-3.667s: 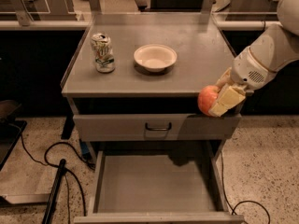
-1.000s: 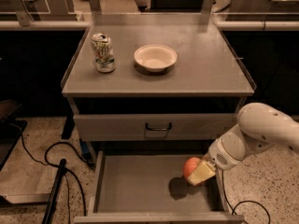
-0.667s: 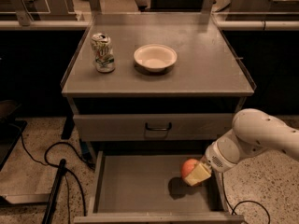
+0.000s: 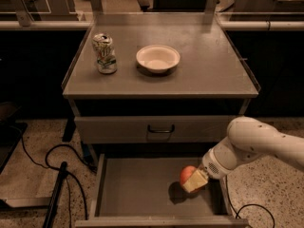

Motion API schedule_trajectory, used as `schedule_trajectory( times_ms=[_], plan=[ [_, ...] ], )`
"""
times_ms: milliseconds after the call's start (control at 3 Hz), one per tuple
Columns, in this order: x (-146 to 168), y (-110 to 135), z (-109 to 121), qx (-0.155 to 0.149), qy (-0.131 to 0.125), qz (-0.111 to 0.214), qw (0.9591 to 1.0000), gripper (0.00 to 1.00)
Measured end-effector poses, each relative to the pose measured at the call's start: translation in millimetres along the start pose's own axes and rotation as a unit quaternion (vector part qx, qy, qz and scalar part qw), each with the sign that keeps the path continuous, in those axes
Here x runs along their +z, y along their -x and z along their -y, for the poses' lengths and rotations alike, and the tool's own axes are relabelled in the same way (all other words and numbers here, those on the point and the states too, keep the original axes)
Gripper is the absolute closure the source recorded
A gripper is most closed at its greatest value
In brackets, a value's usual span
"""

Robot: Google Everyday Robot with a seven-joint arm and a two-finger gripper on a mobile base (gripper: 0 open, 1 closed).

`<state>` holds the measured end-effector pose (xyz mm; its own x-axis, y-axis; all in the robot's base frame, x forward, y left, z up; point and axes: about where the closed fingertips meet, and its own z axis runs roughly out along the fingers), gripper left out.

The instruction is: Place apple into middle drawer

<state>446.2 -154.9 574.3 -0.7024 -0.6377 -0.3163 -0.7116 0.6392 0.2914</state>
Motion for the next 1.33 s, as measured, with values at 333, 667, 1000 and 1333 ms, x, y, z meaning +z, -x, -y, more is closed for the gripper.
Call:
schedule_trajectory(
  times_ms=[333, 667, 1000, 1333],
  plan=[
    [60.7, 5.5, 3.9, 0.022, 0.003, 0.002, 0.9998, 1.0],
    [60.8, 5.5, 3.9, 0.022, 0.003, 0.002, 0.9998, 1.0],
    [84.3, 1.3, 7.4, 0.056, 0.002, 0.02, 0.9982, 1.0],
    [117.1, -1.7, 23.9, 0.105, -0.01, 0.047, 0.9933, 1.0]
  ],
)
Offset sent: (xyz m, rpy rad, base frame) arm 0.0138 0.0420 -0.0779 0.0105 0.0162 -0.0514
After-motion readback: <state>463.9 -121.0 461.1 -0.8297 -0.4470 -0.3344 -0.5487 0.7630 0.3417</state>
